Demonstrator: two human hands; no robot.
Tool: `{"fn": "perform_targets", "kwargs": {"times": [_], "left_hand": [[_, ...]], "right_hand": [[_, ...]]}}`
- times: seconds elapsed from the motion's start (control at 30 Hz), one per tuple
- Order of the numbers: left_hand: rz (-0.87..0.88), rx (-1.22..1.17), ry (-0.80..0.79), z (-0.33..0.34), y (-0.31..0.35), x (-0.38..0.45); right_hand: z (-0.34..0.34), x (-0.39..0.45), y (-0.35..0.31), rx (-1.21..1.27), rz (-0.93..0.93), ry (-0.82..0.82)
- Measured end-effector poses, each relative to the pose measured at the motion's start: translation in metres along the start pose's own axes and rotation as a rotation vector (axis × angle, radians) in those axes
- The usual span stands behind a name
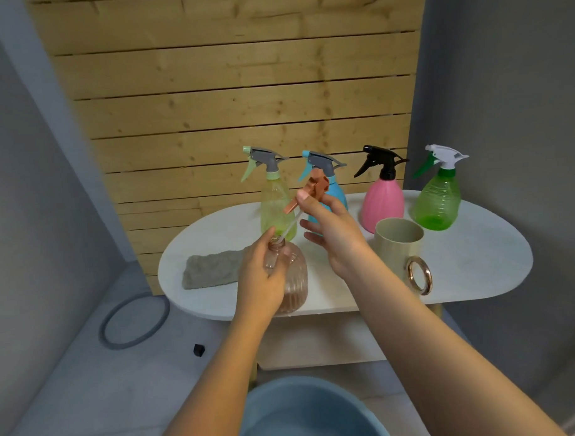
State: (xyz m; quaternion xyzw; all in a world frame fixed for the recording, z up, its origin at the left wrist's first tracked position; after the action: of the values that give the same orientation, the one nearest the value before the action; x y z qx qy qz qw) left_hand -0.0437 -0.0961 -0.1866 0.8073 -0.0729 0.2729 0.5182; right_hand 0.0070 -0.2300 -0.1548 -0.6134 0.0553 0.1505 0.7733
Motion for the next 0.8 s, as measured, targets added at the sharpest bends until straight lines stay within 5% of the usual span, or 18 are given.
{"fn": "perform_targets", "kwargs": {"times": [0.43,0.8], "left_hand": [[-0.103,-0.060,0.039,-0.005,-0.003,0.002],[-0.039,-0.139,0.119,-0.021,0.002,-0.004]], "right_hand": [[0.044,0.002,0.029,-0.338,-0.130,0.024],[0.045,-0.002,0.027,-0.338,-0.043,-0.197]]}}
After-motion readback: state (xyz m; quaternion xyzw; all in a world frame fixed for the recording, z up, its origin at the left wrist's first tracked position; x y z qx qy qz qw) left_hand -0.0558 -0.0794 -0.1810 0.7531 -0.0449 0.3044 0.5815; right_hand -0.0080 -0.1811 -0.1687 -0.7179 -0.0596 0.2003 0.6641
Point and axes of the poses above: each hand's wrist, its own x-axis towards the middle knuckle, its own z-axis out of the palm, y = z × x, the point moved 9 cm from there along x, towards the middle knuckle, and after that the axes turned 15 degrees about z, right-handed, at the moved point
